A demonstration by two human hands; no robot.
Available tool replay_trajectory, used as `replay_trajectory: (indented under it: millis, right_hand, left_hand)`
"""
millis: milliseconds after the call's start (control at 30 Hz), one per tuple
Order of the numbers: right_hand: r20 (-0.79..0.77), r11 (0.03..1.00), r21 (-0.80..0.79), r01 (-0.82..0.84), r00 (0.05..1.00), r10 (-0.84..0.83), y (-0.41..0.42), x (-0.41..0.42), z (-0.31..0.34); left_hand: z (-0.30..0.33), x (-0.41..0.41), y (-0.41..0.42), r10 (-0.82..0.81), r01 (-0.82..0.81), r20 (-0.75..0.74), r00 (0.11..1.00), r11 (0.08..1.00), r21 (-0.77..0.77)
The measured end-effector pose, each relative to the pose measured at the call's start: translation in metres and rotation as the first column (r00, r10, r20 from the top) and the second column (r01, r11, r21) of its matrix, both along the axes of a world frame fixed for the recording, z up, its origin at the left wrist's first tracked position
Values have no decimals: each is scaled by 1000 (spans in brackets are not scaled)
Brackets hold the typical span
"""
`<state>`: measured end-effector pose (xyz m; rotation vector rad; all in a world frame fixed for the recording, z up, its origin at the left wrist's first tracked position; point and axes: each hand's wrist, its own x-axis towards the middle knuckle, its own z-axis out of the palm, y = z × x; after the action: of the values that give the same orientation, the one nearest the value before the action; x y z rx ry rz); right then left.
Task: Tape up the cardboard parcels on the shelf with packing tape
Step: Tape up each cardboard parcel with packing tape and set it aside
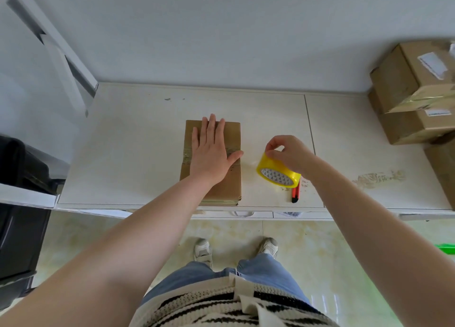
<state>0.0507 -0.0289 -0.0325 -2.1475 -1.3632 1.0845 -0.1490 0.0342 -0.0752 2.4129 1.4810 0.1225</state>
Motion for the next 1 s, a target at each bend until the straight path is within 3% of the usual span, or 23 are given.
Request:
replay_trajectory:
  millis: [167,333,400,467,533,667,867,1000]
  right_hand:
    - [-142,940,101,327,940,-311,-30,6,6]
    - [-226,891,168,422,896,-382,-34,-11,15]
    - [-269,869,193,457,876,-401,-32,-20,20]
    - [-288,848,219,483,862,-417,-31,-28,23]
    - [-303,828,234,510,847,-436,-31,-35,24]
    - [-334,807,232,542,824,-458,-33,-42,23]
    - [-211,801,401,445,895,-392,-37,-47,17]
    - [-160,755,534,380,923,-351,-39,-48,22]
  left_hand:
    - [6,0,3,-28,31,43,999,997,-69]
    - [31,7,-8,-156,169,286,946,985,-21]
    - [45,18,-18,-11,128,472,882,968,-217]
    - [55,28,-26,247,39,564,788,894,-446]
    - [59,35,-28,435,-23,561,704,804,-595]
    - [67,39,-26,568,-52,510,646,700,-712]
    - [86,38,-21,596,43,481,643,599,-800]
    - [89,39,-20,602,49,471,645,583,-811]
